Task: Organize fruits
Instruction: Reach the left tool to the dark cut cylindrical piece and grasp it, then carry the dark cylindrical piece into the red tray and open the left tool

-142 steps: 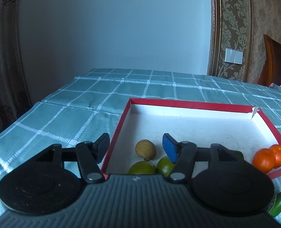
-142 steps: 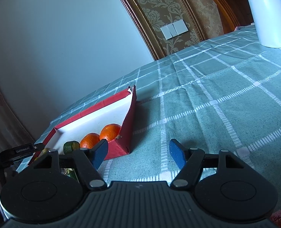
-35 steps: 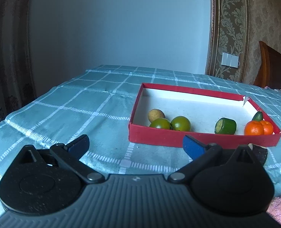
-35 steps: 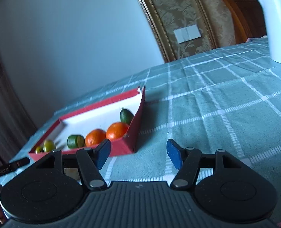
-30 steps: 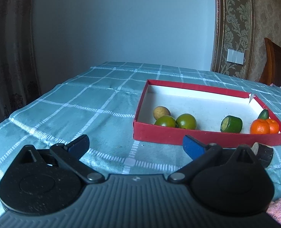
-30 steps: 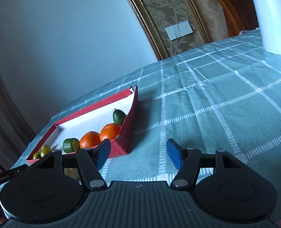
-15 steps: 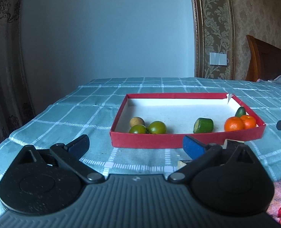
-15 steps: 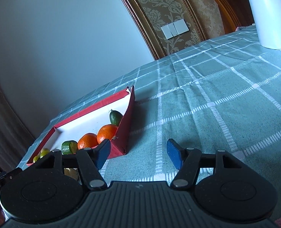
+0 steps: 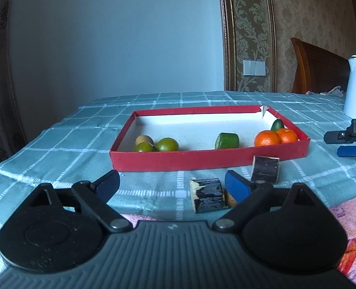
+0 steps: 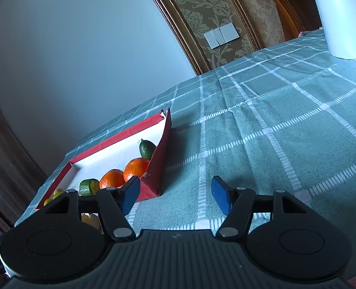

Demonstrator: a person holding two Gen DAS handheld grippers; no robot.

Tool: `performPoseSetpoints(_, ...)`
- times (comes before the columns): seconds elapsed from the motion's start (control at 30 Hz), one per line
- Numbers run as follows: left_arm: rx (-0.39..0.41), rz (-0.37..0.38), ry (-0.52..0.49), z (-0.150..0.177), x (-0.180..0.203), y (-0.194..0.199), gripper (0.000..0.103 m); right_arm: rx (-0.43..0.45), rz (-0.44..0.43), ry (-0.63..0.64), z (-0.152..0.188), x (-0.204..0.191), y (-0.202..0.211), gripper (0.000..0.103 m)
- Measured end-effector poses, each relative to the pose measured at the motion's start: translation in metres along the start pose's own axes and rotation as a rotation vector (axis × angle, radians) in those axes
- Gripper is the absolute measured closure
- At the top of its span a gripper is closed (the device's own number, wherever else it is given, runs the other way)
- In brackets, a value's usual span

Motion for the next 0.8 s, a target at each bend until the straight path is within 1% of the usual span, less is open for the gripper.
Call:
performPoseSetpoints(0.1, -0.010, 0.006, -0.020, 0.001, 0.009, -0.002, 0.010, 0.000, 0.000, 0.000, 0.000, 0.000, 0.000, 0.038)
performPoseSetpoints(0.17, -0.022, 0.012, -0.025, 0.002, 0.013, -0.004, 0.014, 0.000, 0.000, -0.001, 0.000, 0.000, 0.000, 0.038)
performPoseSetpoints(0.2, -0.031, 0.015, -0.022, 0.003, 0.014, -0.006, 0.020, 0.000, 0.000, -0.001, 0.000, 0.000, 0.000, 0.038)
performPoseSetpoints(0.23, -0.042, 0.019, -0.021, 0.004, 0.014, -0.008, 0.025, -0.001, 0.000, -0.001, 0.000, 0.000, -0.001, 0.038)
performPoseSetpoints(0.3, -0.041, 0.027, -0.013, 0.004, 0.014, -0.009, 0.027, -0.001, 0.000, -0.002, 0.000, 0.000, -0.001, 0.038)
performPoseSetpoints(0.37, -0.049, 0.028, -0.011, 0.005, 0.013, -0.010, 0.033, -0.002, 0.000, -0.003, 0.001, -0.001, -0.001, 0.038)
performPoseSetpoints(0.43, -0.062, 0.045, -0.005, 0.006, 0.013, -0.012, 0.043, -0.002, 0.000, -0.004, 0.001, 0.000, -0.001, 0.038)
performPoseSetpoints(0.57, -0.083, 0.074, 0.023, 0.008, 0.013, -0.015, 0.048, -0.001, 0.000, -0.006, 0.001, 0.000, -0.001, 0.038)
performPoseSetpoints(0.63, -0.091, 0.089, 0.025, 0.010, 0.016, -0.016, 0.058, -0.001, 0.000, -0.007, 0.001, 0.000, -0.001, 0.038)
performPoseSetpoints(0.67, -0.092, 0.097, 0.026, 0.010, 0.017, -0.016, 0.061, -0.001, 0.000, -0.007, 0.001, 0.000, -0.002, 0.038)
performPoseSetpoints(0.73, -0.091, 0.114, 0.021, 0.009, 0.021, -0.015, 0.072, -0.002, 0.000, -0.006, 0.001, 0.000, -0.002, 0.038)
performPoseSetpoints(0.8, -0.090, 0.111, 0.008, 0.008, 0.024, -0.015, 0.074, -0.002, 0.000, -0.007, 0.001, 0.001, -0.001, 0.038)
Point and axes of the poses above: each gripper's, at about its wrist camera, not at the fingertips, and y roughly against the way its jaws point, x to its right, z to its underside, the point moved 4 cm from there along -y, roughly the way its jaws point, and after that the axes turned 9 degrees about -y, right-handed, at the moved point
